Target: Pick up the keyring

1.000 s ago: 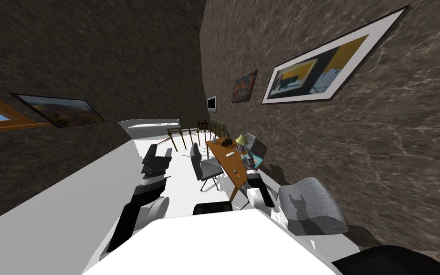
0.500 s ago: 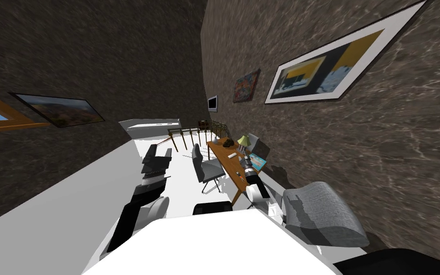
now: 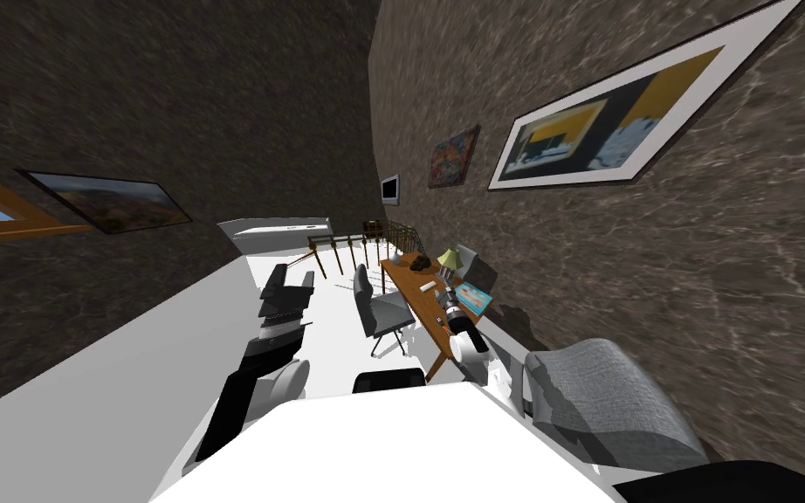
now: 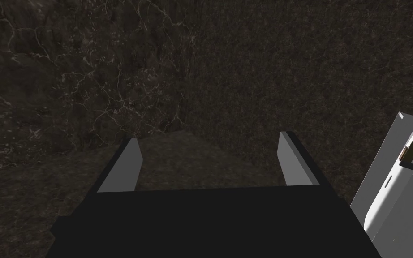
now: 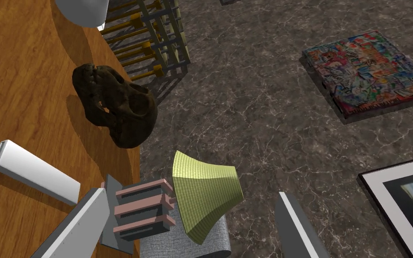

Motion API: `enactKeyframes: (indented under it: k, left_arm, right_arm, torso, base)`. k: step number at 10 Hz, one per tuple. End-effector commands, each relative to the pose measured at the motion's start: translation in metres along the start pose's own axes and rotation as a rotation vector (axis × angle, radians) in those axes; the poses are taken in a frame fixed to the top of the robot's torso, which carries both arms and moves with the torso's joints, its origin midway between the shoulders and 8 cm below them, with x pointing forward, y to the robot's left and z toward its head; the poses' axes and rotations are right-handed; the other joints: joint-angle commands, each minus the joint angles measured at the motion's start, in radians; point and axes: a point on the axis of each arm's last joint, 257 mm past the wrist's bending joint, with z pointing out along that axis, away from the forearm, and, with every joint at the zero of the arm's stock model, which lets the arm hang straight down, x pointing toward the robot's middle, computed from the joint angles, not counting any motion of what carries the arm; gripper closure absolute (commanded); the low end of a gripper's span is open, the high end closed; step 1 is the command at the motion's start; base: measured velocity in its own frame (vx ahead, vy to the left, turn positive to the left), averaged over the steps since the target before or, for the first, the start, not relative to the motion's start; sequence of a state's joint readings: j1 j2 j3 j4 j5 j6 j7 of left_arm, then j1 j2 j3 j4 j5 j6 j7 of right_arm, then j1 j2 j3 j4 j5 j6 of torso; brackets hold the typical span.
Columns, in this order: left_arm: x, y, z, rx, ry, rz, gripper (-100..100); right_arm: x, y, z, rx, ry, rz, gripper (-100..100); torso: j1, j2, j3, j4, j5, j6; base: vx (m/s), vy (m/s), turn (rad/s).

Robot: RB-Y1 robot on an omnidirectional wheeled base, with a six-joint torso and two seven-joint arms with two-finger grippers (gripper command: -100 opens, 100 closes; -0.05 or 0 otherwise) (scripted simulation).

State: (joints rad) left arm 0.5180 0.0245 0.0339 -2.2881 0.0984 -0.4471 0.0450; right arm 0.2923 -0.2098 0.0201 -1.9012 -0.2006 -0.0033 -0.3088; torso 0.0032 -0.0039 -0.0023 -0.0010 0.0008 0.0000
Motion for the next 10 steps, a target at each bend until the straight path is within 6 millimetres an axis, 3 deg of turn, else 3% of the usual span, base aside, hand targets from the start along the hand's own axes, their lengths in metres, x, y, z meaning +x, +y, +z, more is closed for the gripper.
enactKeyframes:
  k: [1,10]
  left_arm:
    - [0.000,0.000,0.000,0.000,0.000,0.000,0]
    - [0.000,0.000,0.000,0.000,0.000,0.000,0]
  right_arm:
    - [-0.008,-0.013,0.002,0.046,-0.017,0.029,-100]
    - [-0.066,-0.104,0.013,0.327,-0.178,0.284,-100]
  torso:
    - [0.000,0.000,0.000,0.000,0.000,0.000]
    - [-0.001,0.001,0.001,0.000,0.000,0.000]
  base:
    - [0.041,0.042,0.002]
    - [0.047,0.038,0.003]
